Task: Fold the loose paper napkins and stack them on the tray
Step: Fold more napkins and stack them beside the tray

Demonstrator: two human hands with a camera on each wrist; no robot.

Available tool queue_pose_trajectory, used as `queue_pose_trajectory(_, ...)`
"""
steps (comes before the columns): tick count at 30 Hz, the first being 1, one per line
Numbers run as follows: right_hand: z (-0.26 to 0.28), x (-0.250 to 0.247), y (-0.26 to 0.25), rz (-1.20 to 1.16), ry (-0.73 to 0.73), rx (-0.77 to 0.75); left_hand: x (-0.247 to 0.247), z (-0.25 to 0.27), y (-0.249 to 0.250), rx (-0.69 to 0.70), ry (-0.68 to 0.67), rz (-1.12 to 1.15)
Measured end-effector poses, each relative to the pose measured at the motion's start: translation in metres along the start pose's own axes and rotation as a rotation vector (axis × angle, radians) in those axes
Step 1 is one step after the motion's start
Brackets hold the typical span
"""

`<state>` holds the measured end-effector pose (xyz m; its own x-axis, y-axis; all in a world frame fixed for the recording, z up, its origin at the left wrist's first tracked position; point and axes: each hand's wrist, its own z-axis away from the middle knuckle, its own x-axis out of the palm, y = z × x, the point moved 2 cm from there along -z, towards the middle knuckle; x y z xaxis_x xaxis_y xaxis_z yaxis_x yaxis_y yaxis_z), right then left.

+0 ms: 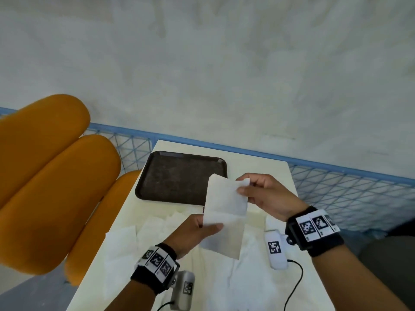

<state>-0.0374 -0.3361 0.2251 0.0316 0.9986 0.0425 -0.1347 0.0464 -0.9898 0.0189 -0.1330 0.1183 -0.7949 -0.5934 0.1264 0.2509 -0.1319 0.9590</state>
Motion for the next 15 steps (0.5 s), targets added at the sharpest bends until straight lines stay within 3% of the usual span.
queue_pose_trajectory(3, 0.004, -0.004, 0.005, -0.014, 0.038, -0.031, 0.007, 0.001, -0.006, -0.009, 0.030, 0.031)
queue_pose_trajectory(10, 0.010, -0.003, 0.009, -0.302, -0.090, 0.020, -0.003, -0.001, -0.009, -0.035, 0.080, -0.016)
queue_pose_trajectory(15, 0.007, -0.007, 0.010, -0.270, -0.051, -0.036, -0.006, -0.008, -0.017, -0.107, 0.137, -0.031)
